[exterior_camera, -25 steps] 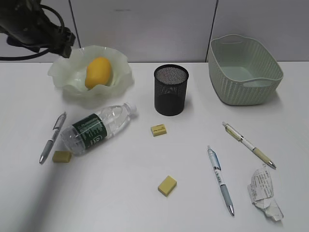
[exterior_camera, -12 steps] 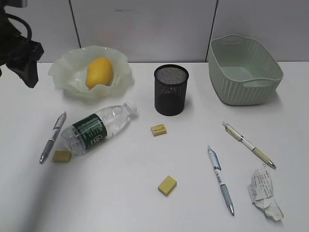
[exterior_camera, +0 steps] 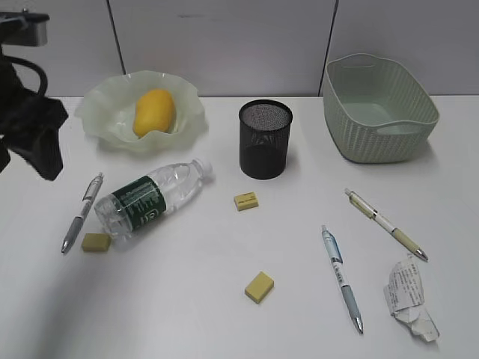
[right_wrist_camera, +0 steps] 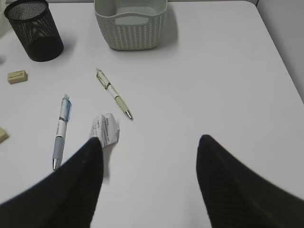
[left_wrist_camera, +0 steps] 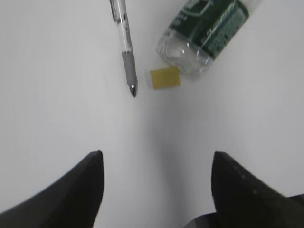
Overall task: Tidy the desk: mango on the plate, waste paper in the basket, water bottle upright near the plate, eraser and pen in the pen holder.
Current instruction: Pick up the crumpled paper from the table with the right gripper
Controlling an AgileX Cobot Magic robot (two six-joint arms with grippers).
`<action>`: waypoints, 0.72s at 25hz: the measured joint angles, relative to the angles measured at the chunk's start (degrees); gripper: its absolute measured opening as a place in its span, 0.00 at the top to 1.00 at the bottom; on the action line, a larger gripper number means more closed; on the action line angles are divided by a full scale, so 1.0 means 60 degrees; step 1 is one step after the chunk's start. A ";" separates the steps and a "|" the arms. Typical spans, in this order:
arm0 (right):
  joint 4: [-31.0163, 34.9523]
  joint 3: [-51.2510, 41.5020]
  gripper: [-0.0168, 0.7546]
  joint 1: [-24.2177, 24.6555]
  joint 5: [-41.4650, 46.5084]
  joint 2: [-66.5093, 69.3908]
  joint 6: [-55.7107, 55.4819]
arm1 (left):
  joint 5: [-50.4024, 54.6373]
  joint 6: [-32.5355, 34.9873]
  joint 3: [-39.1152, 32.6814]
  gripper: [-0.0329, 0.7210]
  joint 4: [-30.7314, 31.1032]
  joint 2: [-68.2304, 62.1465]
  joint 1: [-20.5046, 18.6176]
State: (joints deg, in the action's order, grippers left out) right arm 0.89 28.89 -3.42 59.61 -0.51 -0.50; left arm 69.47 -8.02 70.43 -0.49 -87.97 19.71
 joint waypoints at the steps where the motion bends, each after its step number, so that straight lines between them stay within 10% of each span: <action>1: 0.0000 0.0000 0.34 0.0000 0.0000 0.0000 0.0000 | -0.0010 0.0000 -0.0345 0.25 -0.0011 0.0198 0.0049; 18: 0.0359 0.0011 0.34 0.0000 -0.0035 0.0000 0.0000 | -0.2015 0.0023 -0.5711 0.27 -0.0090 0.5887 0.0346</action>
State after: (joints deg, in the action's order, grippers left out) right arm 3.05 28.95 -3.42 59.40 -0.51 -0.50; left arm 57.38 -7.88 36.16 -1.04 -52.65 21.79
